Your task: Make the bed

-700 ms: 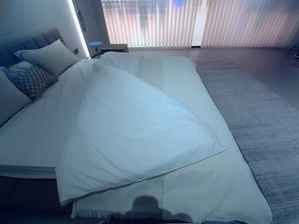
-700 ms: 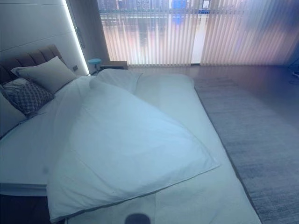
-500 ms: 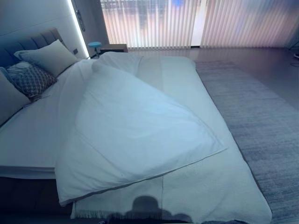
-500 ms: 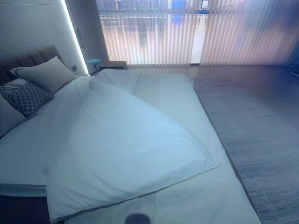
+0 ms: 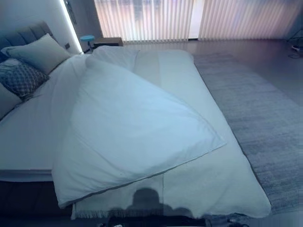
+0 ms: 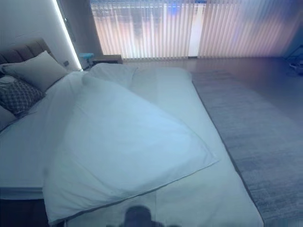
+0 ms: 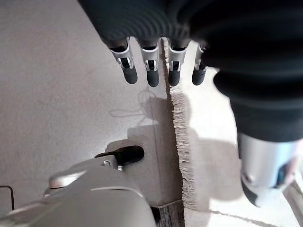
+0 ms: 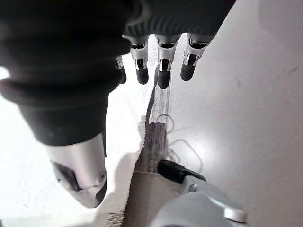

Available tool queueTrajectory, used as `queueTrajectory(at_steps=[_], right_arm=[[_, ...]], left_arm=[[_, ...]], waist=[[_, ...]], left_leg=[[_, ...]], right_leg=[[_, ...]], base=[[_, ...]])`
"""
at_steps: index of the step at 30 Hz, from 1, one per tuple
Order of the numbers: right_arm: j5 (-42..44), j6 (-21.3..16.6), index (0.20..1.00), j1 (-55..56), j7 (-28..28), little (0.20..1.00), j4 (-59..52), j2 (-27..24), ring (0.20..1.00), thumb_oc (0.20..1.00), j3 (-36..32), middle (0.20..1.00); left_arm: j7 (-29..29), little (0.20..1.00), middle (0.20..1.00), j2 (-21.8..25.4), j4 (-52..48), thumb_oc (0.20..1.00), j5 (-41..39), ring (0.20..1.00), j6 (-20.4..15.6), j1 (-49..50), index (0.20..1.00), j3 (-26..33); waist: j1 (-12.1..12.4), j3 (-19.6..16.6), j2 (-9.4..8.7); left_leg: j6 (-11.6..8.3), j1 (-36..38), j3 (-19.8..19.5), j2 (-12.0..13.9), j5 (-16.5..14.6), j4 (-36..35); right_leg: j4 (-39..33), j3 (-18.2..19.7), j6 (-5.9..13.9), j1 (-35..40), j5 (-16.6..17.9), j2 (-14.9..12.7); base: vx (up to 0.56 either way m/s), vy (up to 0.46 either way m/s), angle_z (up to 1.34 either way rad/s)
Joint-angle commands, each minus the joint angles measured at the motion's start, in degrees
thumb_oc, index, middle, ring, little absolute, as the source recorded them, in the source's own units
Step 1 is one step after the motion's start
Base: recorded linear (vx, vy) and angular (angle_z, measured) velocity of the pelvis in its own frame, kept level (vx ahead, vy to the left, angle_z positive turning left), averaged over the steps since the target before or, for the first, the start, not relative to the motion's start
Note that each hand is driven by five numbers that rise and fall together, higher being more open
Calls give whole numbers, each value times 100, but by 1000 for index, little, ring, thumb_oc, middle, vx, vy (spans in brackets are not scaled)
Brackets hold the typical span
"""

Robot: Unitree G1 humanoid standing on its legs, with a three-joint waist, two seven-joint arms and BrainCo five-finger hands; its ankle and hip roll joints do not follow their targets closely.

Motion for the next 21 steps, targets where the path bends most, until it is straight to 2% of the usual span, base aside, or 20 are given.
queueTrajectory(at_steps=[1,4,7,8,9,10,14,15,17,21], right_arm=[[391,-193,1000,-534,-141,1000,-206,54,1000,1000,-34,1000],[515,-223,1000,-710,-155,1000,-610,-1,1000,1000,11,1000],[604,-251,1000,-810,-164,1000,-856,-56,1000,1000,34,1000],[756,-283,1000,-917,-190,1000,-1208,-104,1000,1000,40,1000],[756,-282,1000,-917,-191,1000,-1210,-104,1000,1000,40,1000],[893,-335,1000,-1060,-235,1000,-1526,-163,1000,1000,38,1000],[1287,-447,1000,-1288,-383,1000,-1902,-267,1000,1000,-62,1000],[1531,-506,1000,-1345,-435,1000,-2086,-285,1000,1000,-111,1000],[2001,-624,1000,-1526,-566,1000,-2326,-344,1000,1000,-234,1000],[2520,-754,1000,-1867,-705,1000,-2520,-367,1000,1000,-281,1000]], left_arm=[[157,1000,1000,79,21,1000,-336,1000,-199,-386,1000,109],[190,1000,1000,193,-142,1000,-445,1000,-244,-454,1000,137],[207,1000,1000,272,-207,1000,-468,1000,-253,-519,1000,128],[234,1000,1000,356,-194,1000,-458,1000,-235,-595,1000,127],[234,1000,1000,356,-193,1000,-458,1000,-235,-596,1000,127],[262,1000,1000,400,-175,1000,-463,1000,-233,-638,1000,119],[338,1000,1000,399,-167,1000,-604,1000,-234,-765,1000,123],[370,1000,1000,393,-218,1000,-719,1000,-258,-811,1000,112],[418,1000,1000,298,-305,1000,-934,1000,-266,-924,1000,33],[495,1000,1000,229,-500,1000,-1144,1000,-283,-1018,1000,-109]], waist=[[116,148,-166],[151,285,-166],[165,387,-171],[183,477,-189],[183,478,-189],[202,540,-218],[160,684,-233],[126,759,-204],[118,826,-119],[154,972,0]], left_leg=[[149,-374,73,-376,-242,351],[180,-466,195,-368,-282,427],[188,-548,230,-345,-276,489],[185,-619,262,-332,-271,546],[185,-620,261,-332,-272,548],[164,-661,321,-328,-264,541],[141,-866,271,-364,-210,612],[128,-957,183,-362,-170,629],[54,-1152,60,-368,-27,585],[-34,-1367,-99,-313,72,618]], right_leg=[[498,30,807,29,-278,-572],[788,-74,870,-220,-249,-677],[1004,-133,874,-388,-227,-716],[1077,-256,838,-461,-229,-734],[1078,-256,838,-460,-229,-734],[940,-422,810,-506,-168,-754],[794,-325,750,-742,-81,-627],[844,-153,732,-840,-124,-574],[793,-68,652,-966,-123,-490],[818,-281,587,-1119,-175,-449]], base=[[-19,79,-17],[-51,109,-22],[-72,48,-49],[-32,12,-18],[-65,-1,-15],[-45,-31,-14],[-53,-48,-15],[-71,-105,5],[-51,-120,42],[-21,-157,43]])
